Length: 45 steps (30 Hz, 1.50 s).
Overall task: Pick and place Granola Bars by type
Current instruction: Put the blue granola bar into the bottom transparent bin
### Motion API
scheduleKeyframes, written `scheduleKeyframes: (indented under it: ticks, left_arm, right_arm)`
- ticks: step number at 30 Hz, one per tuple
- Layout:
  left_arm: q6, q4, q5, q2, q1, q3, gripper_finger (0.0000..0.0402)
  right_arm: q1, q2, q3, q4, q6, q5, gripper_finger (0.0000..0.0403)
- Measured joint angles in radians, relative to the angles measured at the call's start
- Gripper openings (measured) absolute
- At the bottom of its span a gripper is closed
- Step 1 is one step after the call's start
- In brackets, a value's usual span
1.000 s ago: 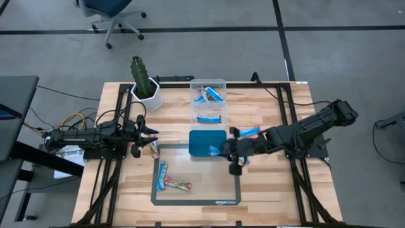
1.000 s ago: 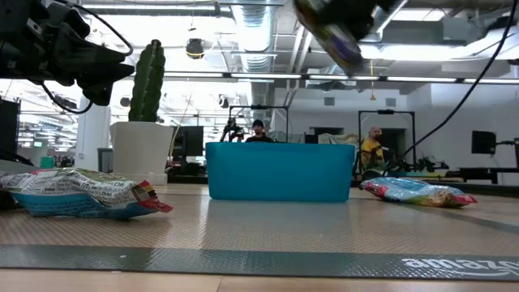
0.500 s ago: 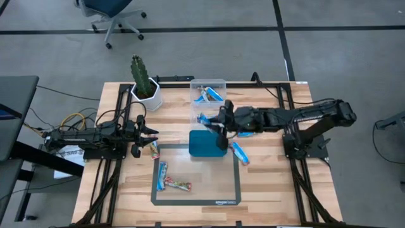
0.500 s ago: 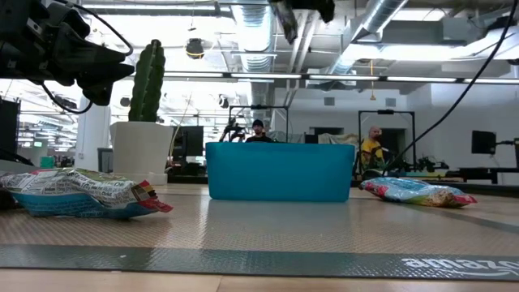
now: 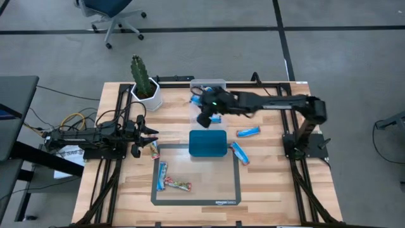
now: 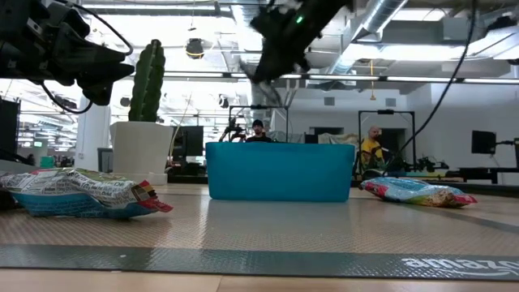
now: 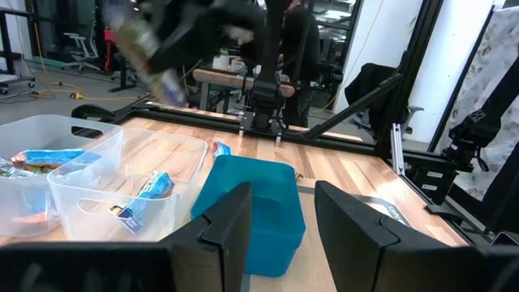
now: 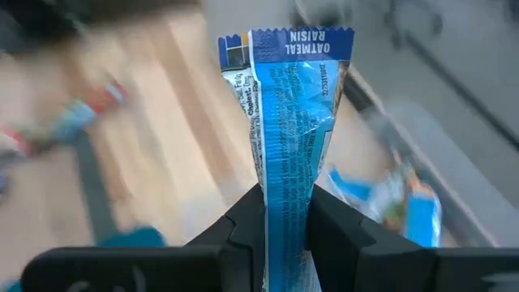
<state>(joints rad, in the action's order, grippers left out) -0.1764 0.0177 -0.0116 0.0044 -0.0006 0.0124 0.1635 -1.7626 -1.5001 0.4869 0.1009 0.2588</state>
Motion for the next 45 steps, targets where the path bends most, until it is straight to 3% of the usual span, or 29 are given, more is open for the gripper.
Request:
scheduleKeyframes:
  ticks: [8, 13, 25, 38, 45]
  left_arm:
    - [0.0, 0.0, 0.0, 0.0, 0.0, 0.0, 0.0129]
    - [0.0, 0.0, 0.001, 0.0, 0.0, 0.0, 0.0129]
    - [0.0, 0.0, 0.001, 0.0, 0.0, 0.0, 0.0129]
    - [0.0, 0.0, 0.001, 0.0, 0.0, 0.0, 0.0129]
    - [0.0, 0.0, 0.001, 0.0, 0.0, 0.0, 0.0129]
  right_arm:
    - [0.087, -0.22, -0.228, 0.362, 0.083, -0.086, 0.0071]
    - [0.101, -0.302, -0.28, 0.449, 0.084, -0.118, 0.0071]
    - [0.103, -0.34, -0.283, 0.462, 0.083, -0.178, 0.0076]
    - [0.107, -0.337, -0.283, 0.466, 0.083, -0.178, 0.0174]
    - [0.091, -0.254, -0.24, 0.385, 0.022, -0.179, 0.0198]
